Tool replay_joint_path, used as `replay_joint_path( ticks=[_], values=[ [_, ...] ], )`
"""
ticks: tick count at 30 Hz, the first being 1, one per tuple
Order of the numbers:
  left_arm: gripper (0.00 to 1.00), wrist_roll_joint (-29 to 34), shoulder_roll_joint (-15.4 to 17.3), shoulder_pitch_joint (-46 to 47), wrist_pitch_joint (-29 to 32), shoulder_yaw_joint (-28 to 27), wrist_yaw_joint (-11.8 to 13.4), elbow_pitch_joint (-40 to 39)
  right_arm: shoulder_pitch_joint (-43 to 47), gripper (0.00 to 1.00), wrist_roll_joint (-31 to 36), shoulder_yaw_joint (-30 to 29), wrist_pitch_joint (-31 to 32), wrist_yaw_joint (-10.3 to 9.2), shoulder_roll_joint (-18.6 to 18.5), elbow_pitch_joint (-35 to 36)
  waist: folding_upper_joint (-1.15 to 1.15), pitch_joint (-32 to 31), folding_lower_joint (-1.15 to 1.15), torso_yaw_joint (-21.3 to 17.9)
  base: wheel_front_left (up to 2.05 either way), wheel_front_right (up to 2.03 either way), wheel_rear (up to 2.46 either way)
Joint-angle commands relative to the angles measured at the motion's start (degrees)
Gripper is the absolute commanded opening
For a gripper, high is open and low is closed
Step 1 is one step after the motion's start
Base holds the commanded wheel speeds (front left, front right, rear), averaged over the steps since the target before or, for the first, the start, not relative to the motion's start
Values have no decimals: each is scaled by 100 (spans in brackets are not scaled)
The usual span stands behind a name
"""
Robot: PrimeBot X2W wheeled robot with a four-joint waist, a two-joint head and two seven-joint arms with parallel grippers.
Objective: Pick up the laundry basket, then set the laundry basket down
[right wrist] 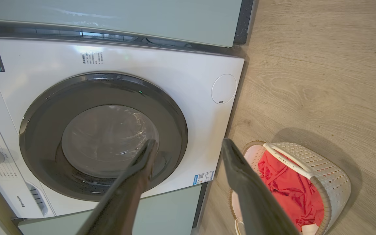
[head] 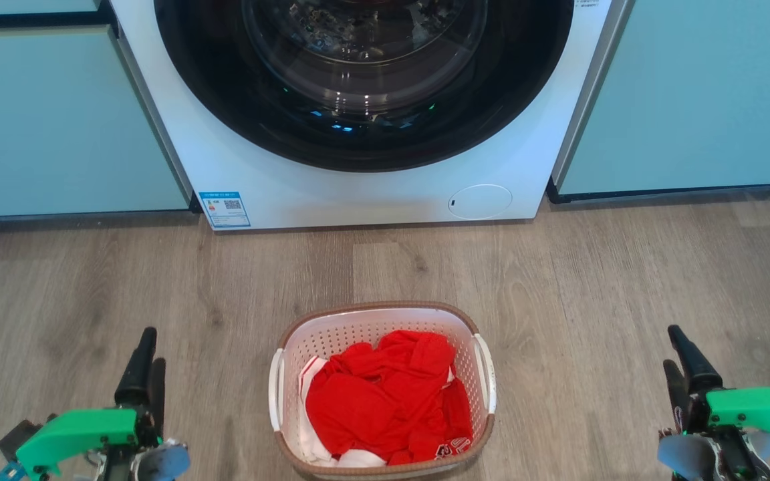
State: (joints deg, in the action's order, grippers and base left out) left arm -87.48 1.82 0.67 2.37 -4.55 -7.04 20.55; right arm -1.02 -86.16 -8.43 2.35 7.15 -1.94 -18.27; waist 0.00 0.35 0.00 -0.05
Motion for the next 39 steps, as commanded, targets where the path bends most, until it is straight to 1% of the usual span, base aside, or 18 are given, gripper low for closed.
replay_joint_path(
  ticks=[1, 4, 9, 10, 14, 22, 23, 26, 29, 36, 39],
  values=[
    [100, 81, 63, 312, -49, -109, -9, -194, -285, 100, 78, -21, -53, 15, -35, 217, 0, 1, 0, 1, 0, 0, 0],
    [100, 218, 65, 350, -99, -135, -10, -246, -315, 100, 234, -20, -103, 15, -36, 310, 0, 4, 0, 1, 0, 0, 0],
    [100, 499, 67, 399, -184, -168, -12, -397, -368, 100, 685, 9, -187, 16, -39, 524, 0, 10, 0, 3, 0, 0, 0],
    [100, 635, 68, 413, -217, -178, -13, -464, -385, 100, 923, 50, -221, 17, -40, 620, 0, 11, 0, 5, 0, 0, 0],
    [100, 919, 69, 445, -285, -188, -13, -606, -413, 100, 1487, 179, -288, 17, -43, 806, 0, 15, 0, 7, 0, 0, 0],
    [100, 1559, 73, 489, -419, -88, 119, -986, -526, 100, 2494, 329, -421, 19, -69, 1051, 0, 23, 0, 12, 0, 0, 0],
    [100, 1559, 73, 489, -419, -88, 119, -986, -526, 100, 2494, 329, -421, 19, -69, 1051, 0, 23, 0, 12, 0, 0, 0],
    [100, 1840, 74, 508, -469, -23, 152, -1195, -594, 100, 2920, 430, -472, 20, -146, 1161, 0, 34, 0, 13, 0, 0, 0],
    [100, 2156, 75, 531, -520, 21, 266, -1431, -660, 100, 3278, 504, -522, 20, -175, 1234, 0, 48, 0, 15, 0, 0, 0],
    [100, 2892, 78, 581, -637, 273, 671, -1845, -832, 100, 4088, 688, -639, 21, -274, 1423, 0, 69, 0, 31, 0, 0, 0],
    [100, 3259, 79, 609, -688, 421, 804, -1961, -887, 100, 4417, 765, -690, 22, -300, 1491, 0, 68, 0, 38, 0, 0, 0]
  ],
)
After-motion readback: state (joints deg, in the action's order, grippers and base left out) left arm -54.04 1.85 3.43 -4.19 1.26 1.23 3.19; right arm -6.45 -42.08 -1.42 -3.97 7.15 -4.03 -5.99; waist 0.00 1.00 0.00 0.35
